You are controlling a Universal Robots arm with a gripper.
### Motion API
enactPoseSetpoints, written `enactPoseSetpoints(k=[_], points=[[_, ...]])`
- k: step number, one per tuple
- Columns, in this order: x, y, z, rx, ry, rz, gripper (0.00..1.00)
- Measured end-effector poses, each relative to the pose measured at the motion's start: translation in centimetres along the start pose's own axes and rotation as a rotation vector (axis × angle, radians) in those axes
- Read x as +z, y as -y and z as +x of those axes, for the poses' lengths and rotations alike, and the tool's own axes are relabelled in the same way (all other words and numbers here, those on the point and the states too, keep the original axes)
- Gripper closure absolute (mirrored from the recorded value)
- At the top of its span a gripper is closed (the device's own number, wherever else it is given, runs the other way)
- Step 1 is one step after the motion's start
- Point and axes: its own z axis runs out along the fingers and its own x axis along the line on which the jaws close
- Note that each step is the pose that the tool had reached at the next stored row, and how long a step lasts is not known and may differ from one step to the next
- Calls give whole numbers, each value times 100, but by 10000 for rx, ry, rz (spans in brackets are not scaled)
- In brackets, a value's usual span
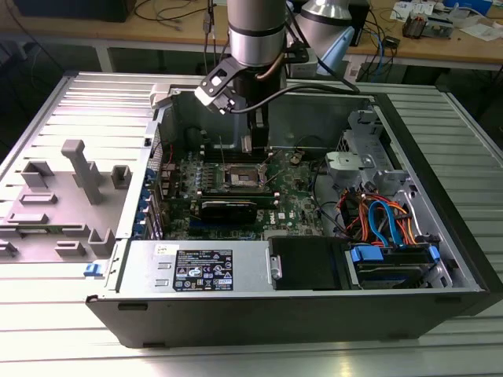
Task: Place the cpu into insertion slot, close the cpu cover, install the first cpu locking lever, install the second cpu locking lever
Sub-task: 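Place the cpu into insertion slot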
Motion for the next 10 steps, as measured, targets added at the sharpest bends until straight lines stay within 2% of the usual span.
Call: enactPoseSetpoints(k=[2, 4, 10], points=[[1, 0, 0, -1, 3, 1, 46], [32, 3, -1, 0, 0, -1, 46], [42, 4, -2, 0, 0, -1, 46]])
